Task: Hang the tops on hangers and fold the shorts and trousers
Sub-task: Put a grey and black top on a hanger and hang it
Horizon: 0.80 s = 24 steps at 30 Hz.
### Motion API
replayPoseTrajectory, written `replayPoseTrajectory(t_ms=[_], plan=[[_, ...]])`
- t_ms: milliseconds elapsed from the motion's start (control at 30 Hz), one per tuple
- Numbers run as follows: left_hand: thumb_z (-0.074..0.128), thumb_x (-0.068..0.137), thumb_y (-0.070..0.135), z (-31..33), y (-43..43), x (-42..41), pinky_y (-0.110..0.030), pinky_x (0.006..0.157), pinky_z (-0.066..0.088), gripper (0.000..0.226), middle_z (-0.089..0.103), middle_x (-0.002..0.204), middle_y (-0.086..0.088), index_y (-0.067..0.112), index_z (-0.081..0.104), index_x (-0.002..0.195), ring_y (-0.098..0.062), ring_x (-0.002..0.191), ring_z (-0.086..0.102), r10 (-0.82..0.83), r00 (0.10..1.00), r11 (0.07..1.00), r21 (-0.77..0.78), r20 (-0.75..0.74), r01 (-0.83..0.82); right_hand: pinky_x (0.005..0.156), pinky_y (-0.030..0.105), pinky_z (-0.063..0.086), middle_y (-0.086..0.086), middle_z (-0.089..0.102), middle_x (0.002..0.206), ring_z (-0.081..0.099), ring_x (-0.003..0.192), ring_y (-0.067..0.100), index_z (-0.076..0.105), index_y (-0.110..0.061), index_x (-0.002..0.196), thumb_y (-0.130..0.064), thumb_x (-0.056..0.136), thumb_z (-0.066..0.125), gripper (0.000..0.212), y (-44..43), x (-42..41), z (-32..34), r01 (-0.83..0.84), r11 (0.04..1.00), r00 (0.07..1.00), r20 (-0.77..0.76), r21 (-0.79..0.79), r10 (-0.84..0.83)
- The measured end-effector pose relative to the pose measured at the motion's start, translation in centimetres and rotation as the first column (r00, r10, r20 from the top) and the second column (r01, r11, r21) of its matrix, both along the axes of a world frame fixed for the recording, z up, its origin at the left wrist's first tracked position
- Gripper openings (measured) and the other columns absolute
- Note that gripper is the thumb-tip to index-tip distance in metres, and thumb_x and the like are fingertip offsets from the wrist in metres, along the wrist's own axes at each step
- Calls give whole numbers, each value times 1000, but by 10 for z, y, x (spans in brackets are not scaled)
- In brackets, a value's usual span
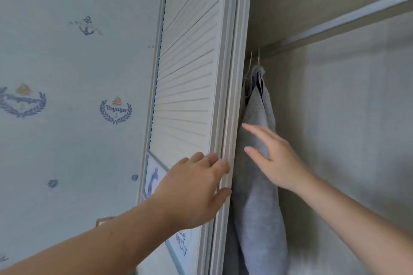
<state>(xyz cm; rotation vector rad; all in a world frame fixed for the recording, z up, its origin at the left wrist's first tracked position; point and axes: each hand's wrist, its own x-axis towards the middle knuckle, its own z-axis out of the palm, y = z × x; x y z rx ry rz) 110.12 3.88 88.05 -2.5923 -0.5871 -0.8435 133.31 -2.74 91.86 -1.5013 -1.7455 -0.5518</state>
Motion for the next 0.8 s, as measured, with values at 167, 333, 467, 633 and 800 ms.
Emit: replayPoseTrajectory(t_ms=[167,333,467,633,800], plan=[[30,95,59,-57,-21,-116,-36,99,44,53,55,133,10,28,53,132,-21,126,49,168,985,984,-61,41,-165,121,28,10,-13,25,162,13,152,6,30,-32,156,-45,101,46,58,-5,-101,-63,-70,995,989,126,-76,79],[31,95,63,-124,-65,-256,-44,109,36,57,46,150,6,29,47,139,-25,144,35,383,923,899,-221,-24,-379,121,33,-8,-21,3,164,-11,152,4,10,-42,158,-66,97,19,66,-14,-231,-137,-90,957,961,228,-276,156],[19,94,71,-181,-126,-380,-49,120,21,71,27,164,4,32,36,151,-25,153,15,587,801,731,-351,-113,-585,121,39,-13,-25,-11,160,-20,151,5,2,-45,157,-73,91,6,72,-33,-352,-191,-234,869,905,230,-437,359],[0,85,78,-243,-211,-496,-46,124,-3,79,-10,167,13,45,1,157,-17,153,-19,782,600,472,-467,-169,-748,122,45,-10,-21,-17,162,-21,152,10,-7,-49,155,-73,89,6,71,-67,-486,-243,-415,710,762,209,-568,613],[-2,84,82,-299,-327,-596,-45,123,-9,79,-22,164,14,47,-10,154,-18,151,-25,930,300,137,-560,-210,-817,120,39,-16,-24,-20,160,-22,150,6,-17,-57,146,-77,86,0,65,-114,-626,-307,-569,461,534,120,-681,837]])
